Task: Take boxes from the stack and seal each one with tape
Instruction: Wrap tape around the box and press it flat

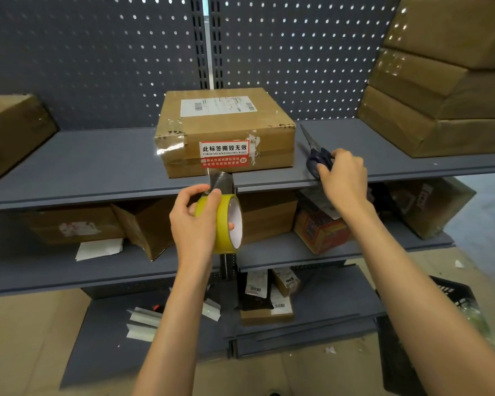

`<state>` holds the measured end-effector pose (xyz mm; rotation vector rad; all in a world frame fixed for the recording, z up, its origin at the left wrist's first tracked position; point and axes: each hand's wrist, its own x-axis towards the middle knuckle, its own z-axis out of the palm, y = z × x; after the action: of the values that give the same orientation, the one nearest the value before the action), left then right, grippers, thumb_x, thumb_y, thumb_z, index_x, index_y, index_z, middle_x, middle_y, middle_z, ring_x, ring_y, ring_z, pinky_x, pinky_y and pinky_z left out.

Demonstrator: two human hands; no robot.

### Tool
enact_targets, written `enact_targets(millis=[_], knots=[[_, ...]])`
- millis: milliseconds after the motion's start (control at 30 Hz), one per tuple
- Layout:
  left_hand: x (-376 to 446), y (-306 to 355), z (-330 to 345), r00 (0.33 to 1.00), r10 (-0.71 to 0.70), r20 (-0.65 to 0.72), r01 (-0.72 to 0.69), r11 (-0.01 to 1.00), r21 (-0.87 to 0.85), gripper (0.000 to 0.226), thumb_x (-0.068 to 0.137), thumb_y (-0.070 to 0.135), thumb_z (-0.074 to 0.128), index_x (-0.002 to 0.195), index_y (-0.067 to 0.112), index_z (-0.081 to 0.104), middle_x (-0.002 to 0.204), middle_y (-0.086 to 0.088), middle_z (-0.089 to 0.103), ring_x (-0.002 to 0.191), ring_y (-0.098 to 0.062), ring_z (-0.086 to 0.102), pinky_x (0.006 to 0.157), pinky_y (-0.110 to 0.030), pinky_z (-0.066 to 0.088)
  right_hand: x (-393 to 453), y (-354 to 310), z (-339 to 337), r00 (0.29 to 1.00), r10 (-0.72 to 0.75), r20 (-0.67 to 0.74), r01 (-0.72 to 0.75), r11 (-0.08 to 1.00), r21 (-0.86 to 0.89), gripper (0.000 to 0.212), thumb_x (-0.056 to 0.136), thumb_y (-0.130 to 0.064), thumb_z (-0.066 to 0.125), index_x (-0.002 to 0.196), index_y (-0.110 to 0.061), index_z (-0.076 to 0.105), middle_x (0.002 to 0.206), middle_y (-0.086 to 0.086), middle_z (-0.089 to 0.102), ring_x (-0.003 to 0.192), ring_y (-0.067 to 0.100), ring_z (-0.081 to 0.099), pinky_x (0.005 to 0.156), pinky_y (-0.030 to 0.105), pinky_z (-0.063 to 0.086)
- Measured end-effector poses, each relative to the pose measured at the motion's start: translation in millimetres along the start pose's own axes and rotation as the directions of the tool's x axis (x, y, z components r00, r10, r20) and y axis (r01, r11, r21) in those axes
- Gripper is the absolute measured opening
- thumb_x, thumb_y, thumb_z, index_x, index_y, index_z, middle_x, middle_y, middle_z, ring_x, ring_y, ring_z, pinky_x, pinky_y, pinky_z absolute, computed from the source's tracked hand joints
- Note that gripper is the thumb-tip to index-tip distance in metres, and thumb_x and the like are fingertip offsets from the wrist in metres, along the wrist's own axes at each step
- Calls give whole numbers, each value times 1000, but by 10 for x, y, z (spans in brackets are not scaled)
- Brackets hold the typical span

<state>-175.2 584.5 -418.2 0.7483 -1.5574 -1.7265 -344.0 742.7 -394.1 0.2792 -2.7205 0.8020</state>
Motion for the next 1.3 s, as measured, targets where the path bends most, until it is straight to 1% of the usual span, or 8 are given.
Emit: enact_targets(millis=[200, 433, 567, 700, 800, 933, 1100, 1300], knots=[[-13, 18, 58, 1000, -12, 20, 11, 1000, 11, 14, 89, 18, 66, 102, 21, 63, 93, 0, 64, 56, -2, 65, 58, -35, 59, 22, -15, 39, 999, -26, 30, 30, 991, -133, 27, 96, -16, 56, 117, 0, 58, 114, 21, 62, 106, 37, 57, 73, 33, 39], [40, 6, 120, 999, -18, 40, 17, 999, 28, 13, 88, 21, 67, 99, 26, 63, 105, -12, 66, 62, -9, 67, 53, -30, 58, 99, -20, 110, 993, -121, 6, 121, 979, -164, 27, 97, -20, 54, 112, 0, 64, 109, 19, 63, 104, 34, 55, 71, 34, 39], [54, 26, 162, 998, -15, 59, 14, 1000, 22, 13, 89, 21, 67, 101, 25, 62, 103, -13, 66, 54, -6, 65, 55, -33, 59, 21, -198, 48, 930, -325, -174, 352, 922, 161, 14, 93, -19, 58, 99, -12, 69, 97, 2, 67, 96, 21, 58, 76, 29, 44], [64, 51, 207, 997, -21, 70, 20, 1000, 15, 16, 89, 20, 67, 104, 20, 64, 91, -8, 66, 50, -5, 64, 59, -38, 59, -98, -544, -34, 828, -561, 11, 453, 680, 577, 14, 88, -20, 67, 102, -18, 71, 96, -5, 67, 90, 8, 61, 80, 22, 50], [66, 64, 210, 997, -11, 77, 9, 1000, 21, 16, 88, 22, 68, 103, 20, 64, 91, -8, 66, 53, -5, 64, 62, -41, 60, -131, -699, 29, 728, -666, 162, 479, 664, 574, 25, 88, -25, 67, 113, -24, 69, 110, 1, 62, 105, 15, 55, 92, 27, 44], [67, 93, 160, 998, -5, 70, 3, 1000, 27, 19, 88, 23, 68, 105, 19, 64, 85, -3, 65, 55, -4, 65, 64, -45, 60, -122, -767, 160, 680, -692, 241, 488, 673, 556, 28, 88, -31, 66, 116, -28, 67, 118, 0, 58, 118, 17, 48, 101, 39, 39], [89, 102, 74, 998, 6, 59, -7, 1000, 21, 15, 88, 24, 68, 102, 21, 65, 97, -10, 65, 67, -7, 67, 51, -31, 56, -154, -849, 232, 652, -712, 260, 474, 650, 594, 22, 88, -29, 66, 110, -26, 70, 114, -4, 60, 112, 9, 51, 98, 27, 41], [115, 104, -12, 998, 32, 57, -34, 999, 36, 19, 88, 23, 68, 105, 19, 64, 95, -10, 65, 66, -8, 67, 50, -31, 56, -189, -960, 282, 621, -743, 249, 435, 591, 679, 9, 89, -24, 66, 95, -22, 72, 100, -4, 66, 96, 0, 58, 85, 10, 43]])
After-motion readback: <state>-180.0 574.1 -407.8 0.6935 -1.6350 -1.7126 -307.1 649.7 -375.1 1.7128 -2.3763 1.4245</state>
